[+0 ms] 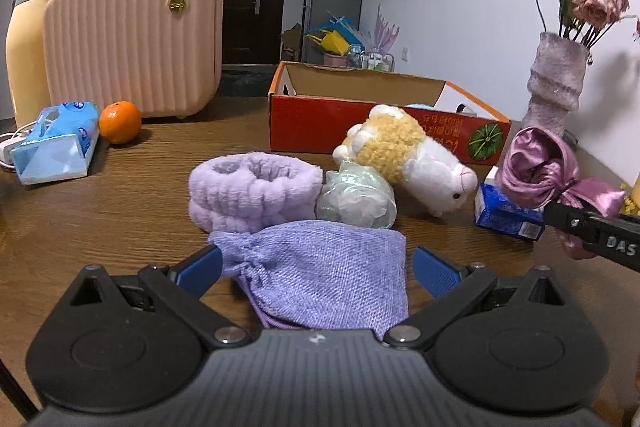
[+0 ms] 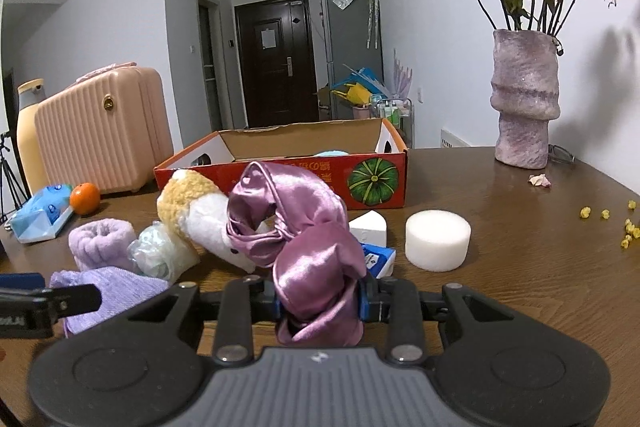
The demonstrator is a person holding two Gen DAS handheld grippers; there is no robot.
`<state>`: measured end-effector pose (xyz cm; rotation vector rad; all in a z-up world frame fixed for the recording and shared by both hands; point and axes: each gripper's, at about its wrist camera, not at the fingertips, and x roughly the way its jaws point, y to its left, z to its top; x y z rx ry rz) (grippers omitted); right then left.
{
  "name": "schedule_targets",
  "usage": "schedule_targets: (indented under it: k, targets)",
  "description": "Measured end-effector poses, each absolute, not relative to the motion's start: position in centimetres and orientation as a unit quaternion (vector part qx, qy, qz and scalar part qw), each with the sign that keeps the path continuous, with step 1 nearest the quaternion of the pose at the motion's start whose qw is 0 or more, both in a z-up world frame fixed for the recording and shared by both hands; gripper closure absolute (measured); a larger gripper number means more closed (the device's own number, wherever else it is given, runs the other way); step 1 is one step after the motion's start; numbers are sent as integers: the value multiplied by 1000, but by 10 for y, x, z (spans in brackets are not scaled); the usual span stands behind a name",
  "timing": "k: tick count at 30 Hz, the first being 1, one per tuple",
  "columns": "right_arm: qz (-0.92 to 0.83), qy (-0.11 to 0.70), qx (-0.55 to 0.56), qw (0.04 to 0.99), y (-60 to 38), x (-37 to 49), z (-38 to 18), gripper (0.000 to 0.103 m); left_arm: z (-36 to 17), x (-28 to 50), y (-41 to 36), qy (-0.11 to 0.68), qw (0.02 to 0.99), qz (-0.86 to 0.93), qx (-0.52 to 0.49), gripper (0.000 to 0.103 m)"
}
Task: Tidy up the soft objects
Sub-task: 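Grasp the pink satin scrunchie with the right tool and lift it, then grasp the lilac burlap pouch with the left tool while the right tool holds the scrunchie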
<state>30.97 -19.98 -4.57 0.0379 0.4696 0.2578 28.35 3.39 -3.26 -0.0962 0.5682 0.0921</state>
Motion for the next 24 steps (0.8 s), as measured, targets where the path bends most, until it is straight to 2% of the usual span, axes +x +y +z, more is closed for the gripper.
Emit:
schedule_targets:
  k: [17,24]
  targets:
    - [119,243,15,963,-212,317,-51,72,-58,321,23,354,933,54,-28,0]
    - [119,246,17,962,-213,319,-52,71,-60,319,27,355,933,59,-33,0]
